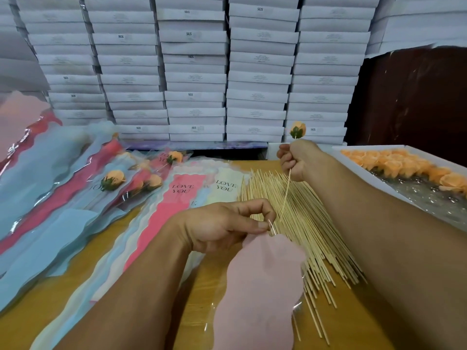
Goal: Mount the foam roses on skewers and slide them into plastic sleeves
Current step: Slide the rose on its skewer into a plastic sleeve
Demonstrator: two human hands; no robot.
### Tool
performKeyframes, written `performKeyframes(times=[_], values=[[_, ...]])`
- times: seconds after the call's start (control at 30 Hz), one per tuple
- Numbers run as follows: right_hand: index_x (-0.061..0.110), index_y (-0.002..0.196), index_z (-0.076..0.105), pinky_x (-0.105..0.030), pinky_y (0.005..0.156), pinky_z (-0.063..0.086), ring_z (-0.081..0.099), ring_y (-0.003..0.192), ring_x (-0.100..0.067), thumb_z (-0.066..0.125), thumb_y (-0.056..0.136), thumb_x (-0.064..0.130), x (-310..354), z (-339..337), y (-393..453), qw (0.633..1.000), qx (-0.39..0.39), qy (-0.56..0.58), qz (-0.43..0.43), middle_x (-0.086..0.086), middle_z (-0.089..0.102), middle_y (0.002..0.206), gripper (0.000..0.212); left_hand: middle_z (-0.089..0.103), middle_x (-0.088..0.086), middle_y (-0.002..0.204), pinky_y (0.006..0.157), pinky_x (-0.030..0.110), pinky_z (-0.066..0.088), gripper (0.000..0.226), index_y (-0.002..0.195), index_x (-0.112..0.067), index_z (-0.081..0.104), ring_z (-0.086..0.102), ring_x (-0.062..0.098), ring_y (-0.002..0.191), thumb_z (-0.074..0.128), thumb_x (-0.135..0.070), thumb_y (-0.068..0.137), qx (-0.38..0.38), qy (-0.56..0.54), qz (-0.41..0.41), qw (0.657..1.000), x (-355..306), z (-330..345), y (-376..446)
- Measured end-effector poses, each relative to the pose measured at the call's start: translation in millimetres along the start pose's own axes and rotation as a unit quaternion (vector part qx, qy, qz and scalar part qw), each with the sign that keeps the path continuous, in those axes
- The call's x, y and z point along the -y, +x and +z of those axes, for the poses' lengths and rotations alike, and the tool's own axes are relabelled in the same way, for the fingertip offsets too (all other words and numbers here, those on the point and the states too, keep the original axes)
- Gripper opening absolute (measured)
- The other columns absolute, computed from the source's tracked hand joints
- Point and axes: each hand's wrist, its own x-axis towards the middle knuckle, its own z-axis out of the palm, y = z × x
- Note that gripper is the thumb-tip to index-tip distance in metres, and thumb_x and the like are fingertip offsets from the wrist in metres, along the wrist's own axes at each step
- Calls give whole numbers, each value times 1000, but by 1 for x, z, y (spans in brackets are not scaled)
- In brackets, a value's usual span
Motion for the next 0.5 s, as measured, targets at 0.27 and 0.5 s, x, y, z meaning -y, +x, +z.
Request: performKeyframes(times=[0.27, 0.5], values=[[12, 88, 50, -15, 27, 20, 34, 26, -6, 26, 99, 1, -20, 10, -6, 999, -4, -29, -12, -7, 52, 68, 28, 50, 6, 72, 56, 23, 33, 12, 88, -22, 62, 48, 10, 59, 56, -13, 92, -26, 30, 11, 999, -1, -1, 2], [11, 103, 52, -15, 31, 33, 47, 32, -11, 30, 100, 4, -34, 3, -26, 999, 17, -22, -19, -10, 60, 61, 24, 62, 6, 90, 68, 26, 44, 8, 93, -18, 60, 57, 14, 74, 62, -12, 88, -86, 11, 29, 996, 0, -2, 6]])
